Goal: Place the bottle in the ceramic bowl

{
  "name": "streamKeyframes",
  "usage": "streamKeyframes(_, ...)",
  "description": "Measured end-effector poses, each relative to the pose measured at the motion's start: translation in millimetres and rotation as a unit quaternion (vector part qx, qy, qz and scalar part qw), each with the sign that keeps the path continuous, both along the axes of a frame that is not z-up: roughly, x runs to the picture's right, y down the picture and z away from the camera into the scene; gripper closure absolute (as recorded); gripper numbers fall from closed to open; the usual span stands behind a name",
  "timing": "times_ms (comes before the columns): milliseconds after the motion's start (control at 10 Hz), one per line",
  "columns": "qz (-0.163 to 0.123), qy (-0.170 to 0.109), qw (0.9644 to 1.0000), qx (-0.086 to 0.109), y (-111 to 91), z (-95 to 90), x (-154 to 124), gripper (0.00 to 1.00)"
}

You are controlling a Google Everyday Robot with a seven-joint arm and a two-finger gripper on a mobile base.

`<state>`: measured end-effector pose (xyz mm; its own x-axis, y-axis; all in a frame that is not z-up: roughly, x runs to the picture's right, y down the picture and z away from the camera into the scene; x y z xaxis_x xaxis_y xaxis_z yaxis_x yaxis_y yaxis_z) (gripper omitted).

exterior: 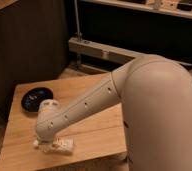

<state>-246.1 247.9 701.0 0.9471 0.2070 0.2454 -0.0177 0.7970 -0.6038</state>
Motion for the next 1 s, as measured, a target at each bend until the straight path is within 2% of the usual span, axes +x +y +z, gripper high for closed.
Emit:
streamKeyframes(300,0.009,0.019,0.9997,-0.009,23,6.5,11,0.35)
streamKeyframes(600,0.017,0.033,0.9993,-0.007,39,18.9,22,0.35)
streamKeyframes(900,0.031,0.054,0.998,-0.008,42,35.2,29,0.36)
streamKeyframes(1000,0.034,0.06,0.9976,-0.011,42,41.9,30,0.41)
